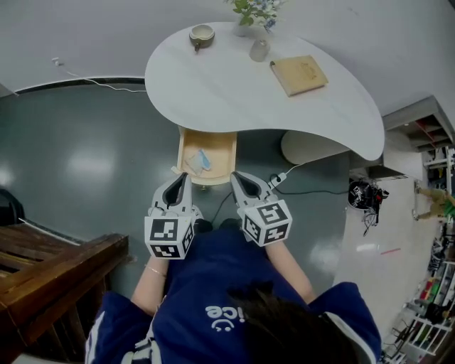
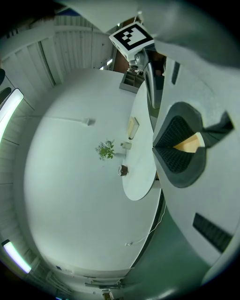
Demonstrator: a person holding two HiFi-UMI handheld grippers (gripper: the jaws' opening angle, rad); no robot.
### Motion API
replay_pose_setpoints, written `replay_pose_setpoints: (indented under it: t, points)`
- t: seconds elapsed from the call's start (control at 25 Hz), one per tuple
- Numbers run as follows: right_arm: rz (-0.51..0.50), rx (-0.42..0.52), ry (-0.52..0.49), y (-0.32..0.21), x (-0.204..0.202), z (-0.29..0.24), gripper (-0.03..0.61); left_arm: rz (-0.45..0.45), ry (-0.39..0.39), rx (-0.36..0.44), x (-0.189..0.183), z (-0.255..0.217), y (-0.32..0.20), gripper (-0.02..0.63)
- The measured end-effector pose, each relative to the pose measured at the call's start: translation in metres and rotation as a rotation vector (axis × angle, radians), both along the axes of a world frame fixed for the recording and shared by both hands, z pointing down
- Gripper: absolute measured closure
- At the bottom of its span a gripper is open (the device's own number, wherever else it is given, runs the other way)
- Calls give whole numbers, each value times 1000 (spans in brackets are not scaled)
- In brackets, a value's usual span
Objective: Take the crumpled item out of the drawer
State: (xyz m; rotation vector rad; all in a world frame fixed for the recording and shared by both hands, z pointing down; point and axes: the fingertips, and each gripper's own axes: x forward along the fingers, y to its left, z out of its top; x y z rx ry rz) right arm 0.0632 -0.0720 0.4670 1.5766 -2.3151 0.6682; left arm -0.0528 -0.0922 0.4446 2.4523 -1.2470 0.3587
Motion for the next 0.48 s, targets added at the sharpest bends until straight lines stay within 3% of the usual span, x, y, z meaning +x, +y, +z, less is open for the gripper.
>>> replay_pose_setpoints:
  t: [0.48]
  points:
    - [-40,-49,64,-27,-19,10,571,-5,5,-20,-7,4,-20,609]
